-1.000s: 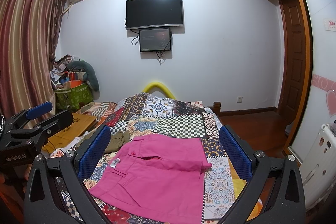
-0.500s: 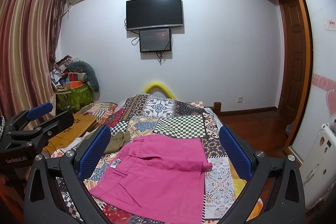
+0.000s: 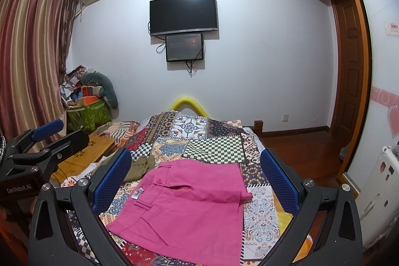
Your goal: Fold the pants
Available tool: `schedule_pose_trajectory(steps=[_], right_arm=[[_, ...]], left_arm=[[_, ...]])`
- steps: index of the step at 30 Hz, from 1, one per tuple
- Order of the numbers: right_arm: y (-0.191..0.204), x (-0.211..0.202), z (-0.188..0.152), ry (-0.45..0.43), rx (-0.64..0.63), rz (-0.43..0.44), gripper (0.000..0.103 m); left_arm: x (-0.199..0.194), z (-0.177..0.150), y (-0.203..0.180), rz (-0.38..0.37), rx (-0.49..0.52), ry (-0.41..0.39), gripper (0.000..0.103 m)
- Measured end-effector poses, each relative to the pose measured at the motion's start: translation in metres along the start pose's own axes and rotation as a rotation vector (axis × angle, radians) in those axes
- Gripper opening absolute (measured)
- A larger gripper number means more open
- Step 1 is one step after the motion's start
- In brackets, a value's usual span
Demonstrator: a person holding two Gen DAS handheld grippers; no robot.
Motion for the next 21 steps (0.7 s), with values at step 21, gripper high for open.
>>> schedule_pose_trajectory(steps=[21], right_arm=[[-0.014,0.014,-0.002,0.011,0.028,0.007,0.103]], left_arm=[[0.024,-0.006,0.006,0.004,-0.007,0.046,0.103]])
Point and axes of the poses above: each gripper's, at about its wrist camera, not at the fingertips, and x roughly the way its jaws point, y to its left, z to its top, the point moved 6 cm from there along x, roughly the way its jaws point, and after that the axes turned 9 degrees about y, right-handed, at the moved point
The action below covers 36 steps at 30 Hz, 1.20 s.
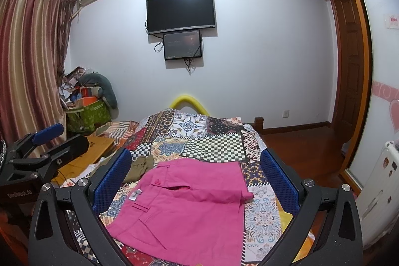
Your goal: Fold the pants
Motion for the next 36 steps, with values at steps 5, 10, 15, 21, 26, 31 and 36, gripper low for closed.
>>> schedule_pose_trajectory(steps=[5,10,15,21,26,31,36], right_arm=[[-0.010,0.015,-0.003,0.017,0.001,-0.031,0.103],[-0.033,0.045,-0.016,0.097,0.032,-0.067,0.103],[-0.065,0.077,-0.034,0.196,0.094,-0.077,0.103],[-0.090,0.101,-0.049,0.291,0.089,-0.133,0.103],[-0.102,0.122,-0.056,0.346,0.048,-0.149,0.103],[-0.104,0.146,-0.065,0.389,0.020,-0.136,0.103],[-0.106,0.169,-0.080,0.442,0.017,-0.130,0.102]], left_arm=[[0.024,-0.004,0.011,0.018,-0.002,0.044,0.103],[0.062,-0.012,0.032,0.046,-0.026,0.124,0.103],[0.107,-0.027,0.057,0.094,-0.034,0.224,0.103],[0.159,-0.049,0.091,0.143,-0.076,0.345,0.103],[0.196,-0.070,0.113,0.150,-0.107,0.433,0.103],[0.226,-0.092,0.123,0.151,-0.103,0.513,0.100],[0.255,-0.115,0.122,0.117,-0.084,0.599,0.091]])
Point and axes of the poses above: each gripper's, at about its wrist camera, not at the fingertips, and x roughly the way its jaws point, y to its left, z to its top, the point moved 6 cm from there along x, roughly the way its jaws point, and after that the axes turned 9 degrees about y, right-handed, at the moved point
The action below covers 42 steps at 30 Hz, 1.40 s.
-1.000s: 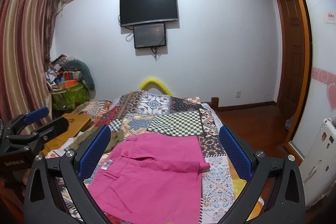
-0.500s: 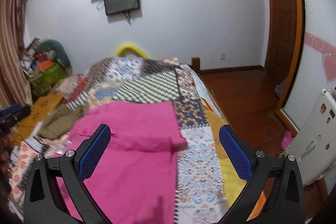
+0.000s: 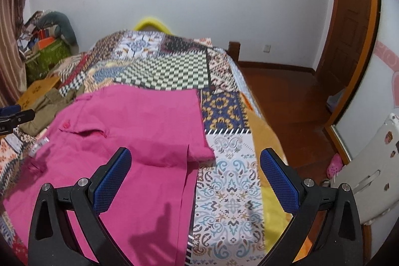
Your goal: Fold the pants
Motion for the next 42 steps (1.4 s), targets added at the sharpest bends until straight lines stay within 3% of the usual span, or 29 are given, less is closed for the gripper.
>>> schedule_pose_trajectory(steps=[6,11,18,22,25,29,32,42], right_arm=[[-0.002,0.027,-0.009,0.054,-0.002,0.003,0.101],[-0.002,0.047,-0.017,0.110,-0.005,0.030,0.089],[0.005,0.072,-0.024,0.176,-0.002,0.106,0.063],[0.012,0.085,-0.028,0.206,0.001,0.149,0.049],[0.015,0.093,-0.028,0.231,0.009,0.192,0.036],[0.018,0.094,-0.027,0.232,0.012,0.227,0.024],[0.021,0.094,-0.029,0.244,0.006,0.255,0.014],[0.025,0.096,-0.036,0.270,-0.043,0.242,0.007]], left_arm=[[0.030,-0.007,-0.004,-0.028,0.021,0.090,0.080],[0.041,-0.011,-0.014,-0.091,0.062,0.125,0.067],[0.060,-0.015,-0.020,-0.156,0.067,0.195,0.046],[0.064,-0.016,-0.020,-0.181,0.058,0.206,0.043],[0.064,-0.016,-0.024,-0.212,0.076,0.210,0.028],[0.064,-0.016,-0.030,-0.196,0.117,0.194,0.012],[0.061,-0.014,-0.031,-0.162,0.140,0.174,0.006],[0.065,-0.015,-0.017,-0.148,0.123,0.184,0.005]])
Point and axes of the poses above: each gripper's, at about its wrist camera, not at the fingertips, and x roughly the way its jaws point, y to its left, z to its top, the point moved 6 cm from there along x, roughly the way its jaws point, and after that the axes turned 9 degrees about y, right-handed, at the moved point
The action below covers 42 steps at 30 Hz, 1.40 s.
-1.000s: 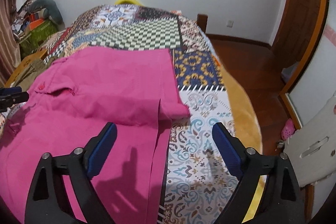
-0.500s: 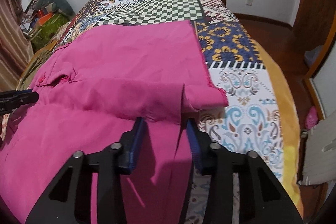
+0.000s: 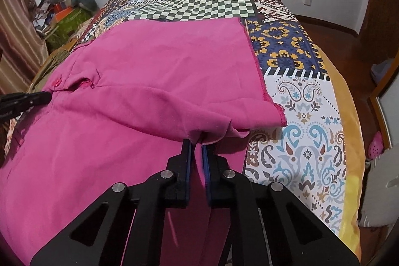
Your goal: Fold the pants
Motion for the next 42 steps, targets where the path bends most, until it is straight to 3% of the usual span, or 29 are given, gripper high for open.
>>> schedule_pose_trajectory(steps=[5,8,11,14,16,18,20,28,39,42], right_arm=[[-0.002,0.000,-0.001,0.006,0.030,0.002,0.007],[-0.003,-0.008,-0.002,0.003,0.056,-0.019,0.009],[-0.007,-0.023,0.000,-0.013,0.062,-0.039,0.017],[-0.012,-0.038,0.005,-0.044,0.081,-0.032,0.034],[-0.015,-0.050,0.009,-0.082,0.087,-0.036,0.039],[-0.018,-0.059,0.014,-0.104,0.089,-0.042,0.039],[-0.021,-0.063,0.019,-0.122,0.092,-0.042,0.039],[-0.034,-0.050,0.041,-0.130,0.086,-0.087,0.039],[-0.052,-0.007,0.048,-0.043,0.109,-0.035,0.039],[-0.049,0.002,0.046,-0.023,0.093,-0.012,0.040]], left_arm=[[0.003,0.000,0.005,-0.034,-0.046,0.026,0.005],[-0.004,-0.001,0.006,-0.022,-0.055,0.034,0.012],[-0.012,-0.001,0.005,-0.014,-0.046,0.038,0.013],[-0.023,0.004,0.005,-0.006,-0.043,0.018,0.013],[-0.031,0.010,0.004,-0.004,-0.040,-0.004,0.018],[-0.038,0.019,0.002,0.000,-0.034,-0.026,0.034],[-0.043,0.030,0.002,0.010,-0.032,-0.052,0.043],[-0.026,0.055,0.017,0.003,-0.080,-0.032,0.044],[0.015,0.060,0.026,-0.054,-0.118,0.036,0.044],[0.020,0.062,0.023,-0.106,-0.123,0.049,0.044]])
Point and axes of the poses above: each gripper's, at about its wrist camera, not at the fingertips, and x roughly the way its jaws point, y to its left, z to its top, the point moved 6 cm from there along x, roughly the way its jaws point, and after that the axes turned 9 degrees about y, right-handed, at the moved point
